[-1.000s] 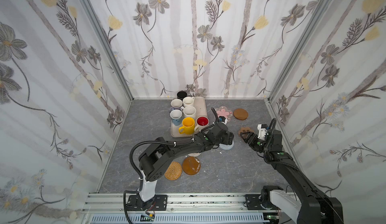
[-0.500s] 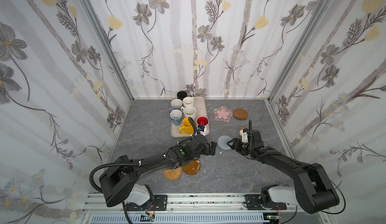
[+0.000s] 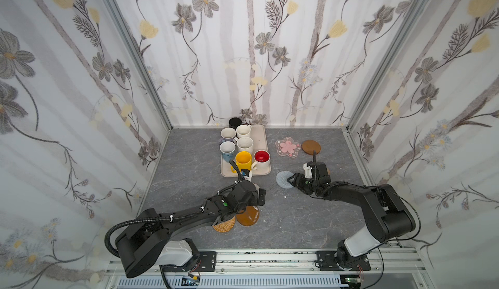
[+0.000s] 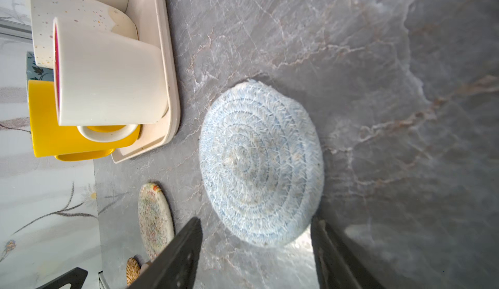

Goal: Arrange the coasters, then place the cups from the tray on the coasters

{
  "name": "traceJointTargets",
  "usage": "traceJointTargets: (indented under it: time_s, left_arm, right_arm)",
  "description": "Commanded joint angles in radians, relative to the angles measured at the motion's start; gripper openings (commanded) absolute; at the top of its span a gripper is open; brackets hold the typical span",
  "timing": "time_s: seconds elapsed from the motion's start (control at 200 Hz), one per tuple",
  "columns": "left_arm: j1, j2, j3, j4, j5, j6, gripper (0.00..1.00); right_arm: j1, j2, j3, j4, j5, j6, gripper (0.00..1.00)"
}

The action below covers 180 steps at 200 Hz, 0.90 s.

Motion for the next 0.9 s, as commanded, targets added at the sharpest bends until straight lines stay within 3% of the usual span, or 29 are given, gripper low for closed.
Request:
traceJointTargets:
  time_s: [0.0,0.105,0.295,0.38,0.49,0.724,0.894]
  left_arm:
    - [0.014,-0.007,-0.016,0.004,-0.013,-0.011,1.0]
    - [0.028,-0.023,-0.043,0.005,-0.017,-0.013,1.0]
    - [0.065,-0.06,-0.083,0.004,-0.021,-0.009,1.0]
    - [0.082,-0.076,-0.091,0.006,-0.015,-0.006,1.0]
    - [0.096,-0.073,-0.095,0.006,-0.01,0.0,1.0]
    - [0.112,-0.083,-0.101,0.005,0.005,0.001,1.0]
    - [0.119,-0.088,-0.109,0.005,0.024,-0.008,1.0]
  right_arm:
    - [-0.003,0.038,0.037,-0.024,0.029,0.003,0.56]
    - [-0.005,0.047,0.065,-0.046,0.034,-0.011,0.54]
    - [-0.009,-0.031,0.075,-0.119,0.077,-0.057,0.69]
    - [-0.007,-0.078,0.066,-0.14,0.085,-0.074,0.71]
    - [0.008,-0.114,0.067,-0.136,0.059,-0.079,0.63]
    - [0.071,-0.048,0.136,-0.104,0.049,-0.063,0.29]
    - [0.095,0.027,0.146,-0.066,0.04,-0.047,0.25]
